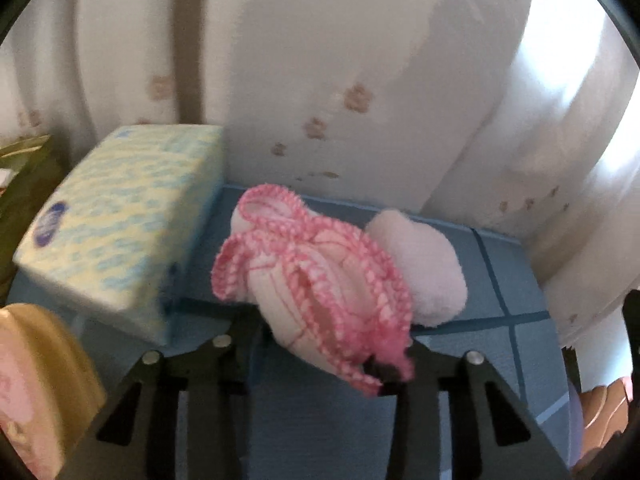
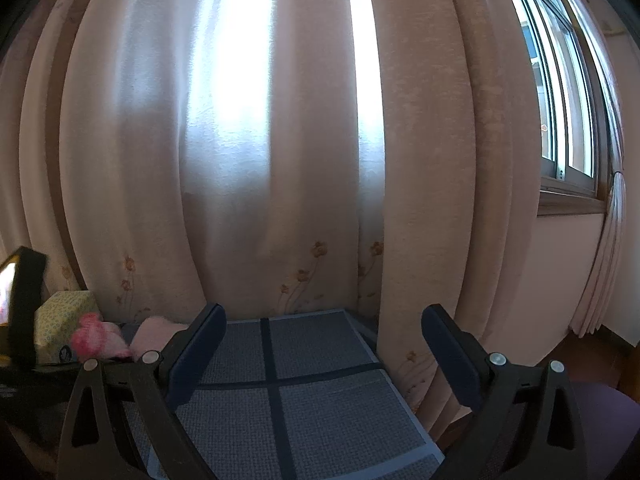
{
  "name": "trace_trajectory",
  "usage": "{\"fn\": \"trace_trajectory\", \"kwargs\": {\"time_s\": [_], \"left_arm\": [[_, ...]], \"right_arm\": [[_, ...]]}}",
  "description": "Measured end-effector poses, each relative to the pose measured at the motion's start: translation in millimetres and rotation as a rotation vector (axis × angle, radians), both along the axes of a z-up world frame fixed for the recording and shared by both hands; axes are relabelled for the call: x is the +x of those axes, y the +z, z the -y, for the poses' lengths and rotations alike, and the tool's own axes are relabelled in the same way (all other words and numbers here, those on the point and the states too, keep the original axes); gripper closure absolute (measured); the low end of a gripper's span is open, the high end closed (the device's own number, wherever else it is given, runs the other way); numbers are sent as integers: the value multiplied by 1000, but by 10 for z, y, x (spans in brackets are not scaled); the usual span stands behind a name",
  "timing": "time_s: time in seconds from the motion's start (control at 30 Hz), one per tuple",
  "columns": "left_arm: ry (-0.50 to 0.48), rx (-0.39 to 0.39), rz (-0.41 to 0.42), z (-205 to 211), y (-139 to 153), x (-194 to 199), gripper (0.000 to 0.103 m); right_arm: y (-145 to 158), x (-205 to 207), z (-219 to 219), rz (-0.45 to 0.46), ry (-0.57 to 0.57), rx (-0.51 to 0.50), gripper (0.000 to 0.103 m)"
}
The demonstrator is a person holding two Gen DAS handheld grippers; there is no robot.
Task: Organize soft objects
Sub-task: 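Grasp the pink knitted shoe with the left tool while the right tool grasps the pink fluffy pad, then lift both pink items and carry them over the gold tray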
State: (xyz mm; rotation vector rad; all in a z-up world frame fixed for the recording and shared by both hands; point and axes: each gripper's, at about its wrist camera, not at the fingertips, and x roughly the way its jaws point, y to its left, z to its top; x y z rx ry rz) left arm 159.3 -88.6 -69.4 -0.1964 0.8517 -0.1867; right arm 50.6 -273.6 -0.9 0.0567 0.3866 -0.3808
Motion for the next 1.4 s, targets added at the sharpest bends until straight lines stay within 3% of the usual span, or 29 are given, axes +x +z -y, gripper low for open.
{"fn": "trace_trajectory", "kwargs": {"time_s": [0.23,0.4,0.57,0.67,0.87,0.9,0.93,1.0,1.07,1.13,1.2,1.4], "left_arm": [[48,56,182,-215,216,-437,65],[58,85,268,-354,283,-657,65],[62,86,293,-504,330,-704,65],[71,87,288,-434,274,-543,65],[69,110,284,-428,287,-469,65],[67,112,283,-433,292,-455,65],[66,111,281,-436,290,-446,65],[68,110,272,-443,280,-435,65],[66,113,269,-436,283,-434,65],[62,115,273,-437,291,-451,65],[58,117,277,-435,292,-459,65],[47,120,297,-438,289,-475,65]], "right_arm": [[-17,65,-45,-31,24,-8,3],[-46,294,-187,-124,138,89,3],[-37,666,-452,-217,231,146,3],[-50,950,-644,-289,283,157,3],[-437,1366,-830,-405,280,234,4],[-501,1411,-853,-418,271,230,7],[-564,1476,-885,-456,276,228,26],[-615,1526,-912,-490,300,240,49],[-631,1534,-922,-503,302,239,53],[-608,1491,-912,-487,309,245,65],[-550,1386,-885,-445,313,254,70],[-346,834,-675,-270,283,312,70]]}}
